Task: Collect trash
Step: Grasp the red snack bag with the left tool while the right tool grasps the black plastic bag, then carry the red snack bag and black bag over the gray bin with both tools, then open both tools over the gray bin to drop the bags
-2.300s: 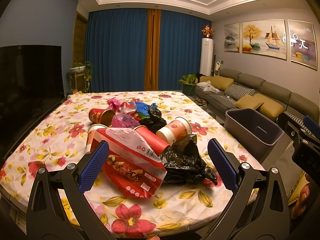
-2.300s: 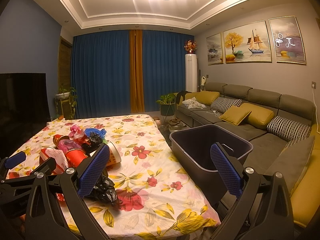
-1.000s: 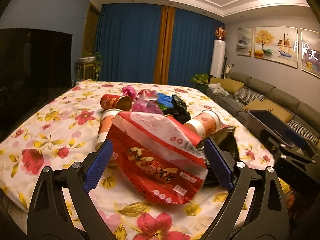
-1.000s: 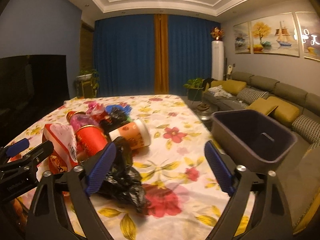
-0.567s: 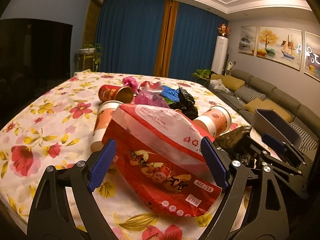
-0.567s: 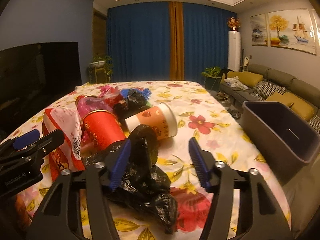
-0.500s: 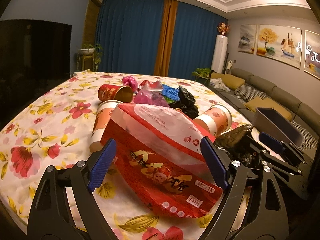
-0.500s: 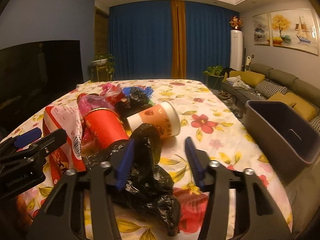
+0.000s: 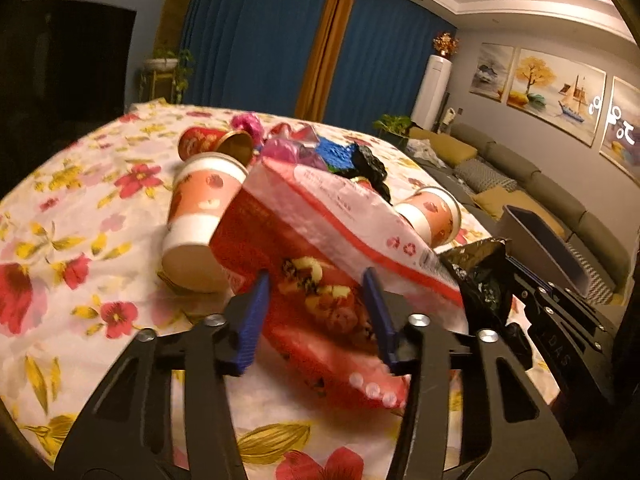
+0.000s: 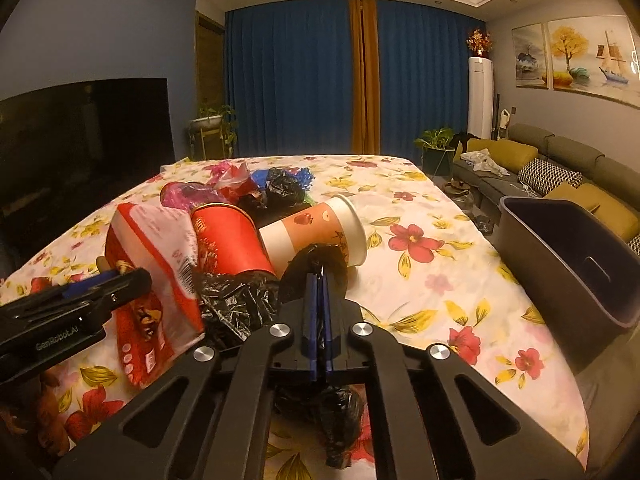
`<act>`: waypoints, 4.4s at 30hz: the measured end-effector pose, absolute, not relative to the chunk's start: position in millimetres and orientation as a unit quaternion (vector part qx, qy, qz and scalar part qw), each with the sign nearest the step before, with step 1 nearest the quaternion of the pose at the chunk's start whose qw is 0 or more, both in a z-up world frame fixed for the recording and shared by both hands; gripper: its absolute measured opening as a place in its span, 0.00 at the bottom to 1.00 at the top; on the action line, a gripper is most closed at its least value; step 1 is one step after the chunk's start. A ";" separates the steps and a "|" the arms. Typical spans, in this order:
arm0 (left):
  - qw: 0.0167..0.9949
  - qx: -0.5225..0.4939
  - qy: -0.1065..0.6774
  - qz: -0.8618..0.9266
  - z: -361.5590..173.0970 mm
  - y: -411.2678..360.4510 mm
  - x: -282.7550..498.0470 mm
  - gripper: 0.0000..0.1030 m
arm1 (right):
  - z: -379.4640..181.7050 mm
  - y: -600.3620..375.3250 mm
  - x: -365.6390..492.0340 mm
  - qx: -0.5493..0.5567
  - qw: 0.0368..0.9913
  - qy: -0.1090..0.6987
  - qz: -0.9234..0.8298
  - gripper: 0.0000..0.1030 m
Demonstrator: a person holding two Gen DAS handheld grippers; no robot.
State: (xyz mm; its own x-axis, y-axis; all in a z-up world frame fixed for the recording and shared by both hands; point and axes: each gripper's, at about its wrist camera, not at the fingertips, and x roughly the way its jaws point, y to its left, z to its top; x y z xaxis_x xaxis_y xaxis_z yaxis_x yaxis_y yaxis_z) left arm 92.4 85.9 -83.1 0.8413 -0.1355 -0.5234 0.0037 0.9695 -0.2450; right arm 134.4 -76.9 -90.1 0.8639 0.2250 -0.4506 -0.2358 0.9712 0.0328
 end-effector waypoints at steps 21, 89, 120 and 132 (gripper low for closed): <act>0.962 -0.134 0.235 -0.039 -64.5 96.3 67.1 0.00 | -76.0 -95.4 121.5 0.010 0.972 0.209 0.110 0.01; 0.944 -0.048 0.190 -0.266 -1.5 -202.9 209.6 0.00 | 3.1 -309.7 148.6 0.050 0.984 0.086 -0.147 0.01; 0.925 -0.029 0.245 -0.288 -39.8 -231.6 250.5 0.22 | -8.5 -352.2 175.8 0.075 0.984 0.111 -0.114 0.44; 0.951 -0.050 0.220 -0.210 -36.0 -183.6 226.2 0.84 | -12.3 -347.4 157.1 0.088 0.983 0.108 -0.121 0.72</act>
State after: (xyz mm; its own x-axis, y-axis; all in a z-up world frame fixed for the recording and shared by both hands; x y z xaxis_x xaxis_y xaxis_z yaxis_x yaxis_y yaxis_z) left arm 226.2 -183.6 -36.0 0.8152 -0.4207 -0.3982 0.3766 0.9072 -0.1874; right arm 157.1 -347.4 -12.3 0.9471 -0.2197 -0.2339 0.2576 0.9552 0.1458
